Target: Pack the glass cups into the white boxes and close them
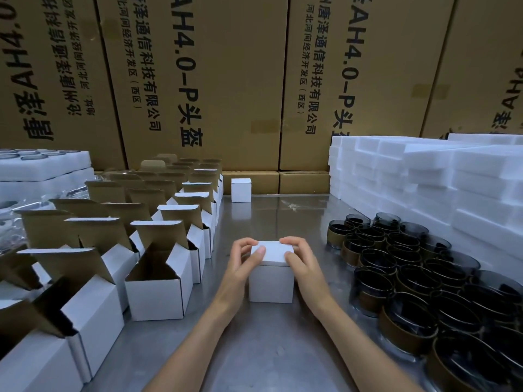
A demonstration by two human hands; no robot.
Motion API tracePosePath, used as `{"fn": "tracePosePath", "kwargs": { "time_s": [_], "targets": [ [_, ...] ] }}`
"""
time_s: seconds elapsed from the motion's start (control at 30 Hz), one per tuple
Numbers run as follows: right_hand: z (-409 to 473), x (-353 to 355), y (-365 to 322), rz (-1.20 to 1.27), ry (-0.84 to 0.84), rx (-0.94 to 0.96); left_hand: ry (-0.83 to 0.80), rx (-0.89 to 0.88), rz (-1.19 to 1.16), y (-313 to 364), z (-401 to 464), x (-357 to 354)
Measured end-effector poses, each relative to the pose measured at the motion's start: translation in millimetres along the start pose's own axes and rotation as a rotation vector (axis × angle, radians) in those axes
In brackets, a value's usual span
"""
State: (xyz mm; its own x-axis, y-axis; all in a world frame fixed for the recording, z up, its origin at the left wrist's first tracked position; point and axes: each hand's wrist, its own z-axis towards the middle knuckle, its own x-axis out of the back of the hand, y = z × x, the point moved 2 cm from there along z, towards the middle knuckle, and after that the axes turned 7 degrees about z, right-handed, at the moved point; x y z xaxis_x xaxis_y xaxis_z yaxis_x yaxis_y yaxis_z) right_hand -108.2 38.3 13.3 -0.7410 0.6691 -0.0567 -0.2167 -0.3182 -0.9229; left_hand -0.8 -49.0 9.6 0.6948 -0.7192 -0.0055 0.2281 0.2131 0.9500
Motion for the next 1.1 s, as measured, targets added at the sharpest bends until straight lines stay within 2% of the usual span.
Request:
{"fn": "tracePosePath", "kwargs": {
  "time_s": [0.13, 0.3, 0.37, 0.5, 0.6, 0.7, 0.83, 0.93, 1.03, 1.1],
  "targets": [
    [-0.4, -1.4, 1.4, -0.067, -0.009, 0.015, 0.028, -0.016, 0.116, -4.3, 4.1, -0.3],
    [-5.0, -4.4, 5.9, -0.235, 0.139, 0.082, 0.044, -0.012, 0.207, -4.0, 2.9, -3.9],
    [-8.9, -2.8, 4.9, -0.350, 0.188, 0.108, 0.040, 0.028, 0.126, -2.6, 0.9, -5.2],
    [-14.1, -13.0, 2.1, -0.667, 0.161, 0.178, 0.048, 0.108, -0.093, 2.2, 2.5, -6.0],
    [-4.4, -20.8, 5.7, -0.723, 0.166, 0.146, 0.022, 0.161, -0.249, 4.1, 11.7, -7.3],
    [17.7, -25.5, 14.5, -0.712, 0.200, 0.093, 0.075, 0.185, -0.328, 3.0, 30.2, -6.2],
    [66.3, -19.6, 32.3, -0.611, 0.240, 0.024, 0.198, 0.227, -0.058, -15.7, 68.1, -5.3],
    [112.6, -11.6, 50.8, -0.577, 0.261, -0.023, 0.298, 0.194, 0.117, -34.6, 103.2, -6.1],
    [159.8, -9.9, 72.6, -0.637, 0.272, -0.061, 0.341, 0.138, 0.297, -52.2, 142.1, -4.7],
    [191.4, -11.0, 86.8, -0.747, 0.291, -0.066, 0.312, 0.131, 0.412, -64.2, 169.0, -1.4]
  ]
}}
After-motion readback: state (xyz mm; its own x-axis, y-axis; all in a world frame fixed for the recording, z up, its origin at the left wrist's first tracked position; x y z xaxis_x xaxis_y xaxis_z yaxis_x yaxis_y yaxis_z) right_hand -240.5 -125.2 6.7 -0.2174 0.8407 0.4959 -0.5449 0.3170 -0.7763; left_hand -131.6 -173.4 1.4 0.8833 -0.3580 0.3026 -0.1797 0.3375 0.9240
